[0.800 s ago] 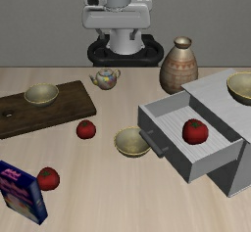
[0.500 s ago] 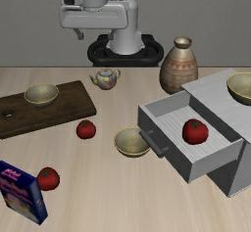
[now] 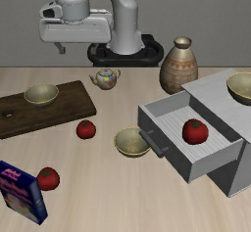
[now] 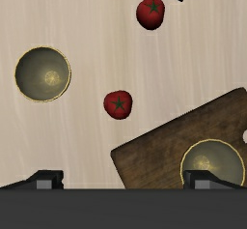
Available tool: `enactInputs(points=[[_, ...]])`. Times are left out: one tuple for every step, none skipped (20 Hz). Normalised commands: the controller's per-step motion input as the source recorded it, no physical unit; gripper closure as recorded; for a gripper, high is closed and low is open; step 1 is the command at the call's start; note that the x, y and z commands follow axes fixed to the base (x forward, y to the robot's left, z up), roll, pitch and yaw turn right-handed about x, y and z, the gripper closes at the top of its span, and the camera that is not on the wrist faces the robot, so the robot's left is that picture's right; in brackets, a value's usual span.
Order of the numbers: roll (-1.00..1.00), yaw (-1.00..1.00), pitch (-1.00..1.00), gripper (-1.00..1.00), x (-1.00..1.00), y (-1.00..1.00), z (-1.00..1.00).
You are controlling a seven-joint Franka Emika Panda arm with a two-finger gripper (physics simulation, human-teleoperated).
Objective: Pick the tomato next to the cutting board and place it on the porcelain bowl at the top of the cabinet
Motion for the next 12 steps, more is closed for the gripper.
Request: enactInputs(points=[[0.0,0.0,0.0,-1.0,1.0,0.0,0.0],[0.0,0.0,0.0,-1.0,0.0,1.0,0.0],[0.0,0.0,0.0,-1.0,1.0,0.0,0.0],[0.0,0.0,0.0,-1.0,1.0,0.0,0.0],[0.0,0.0,0.0,-1.0,0.0,0.0,-1.0],[0.0,0.0,0.0,-1.0,0.0,0.0,-1.0],[0.0,0.0,0.0,-1.0,0.0,0.0,-1.0],[0.0,0.0,0.0,-1.0,0.0,0.0,-1.0],[0.0,0.0,0.0,-1.0,0.0,0.0,-1.0],[0.0,0.0,0.0,-1.0,0.0,0.0,-1.0],[0.0,0.0,0.0,-1.0,0.0,0.0,-1.0],[0.0,0.0,0.0,-1.0,0.0,0.0,-1.0]])
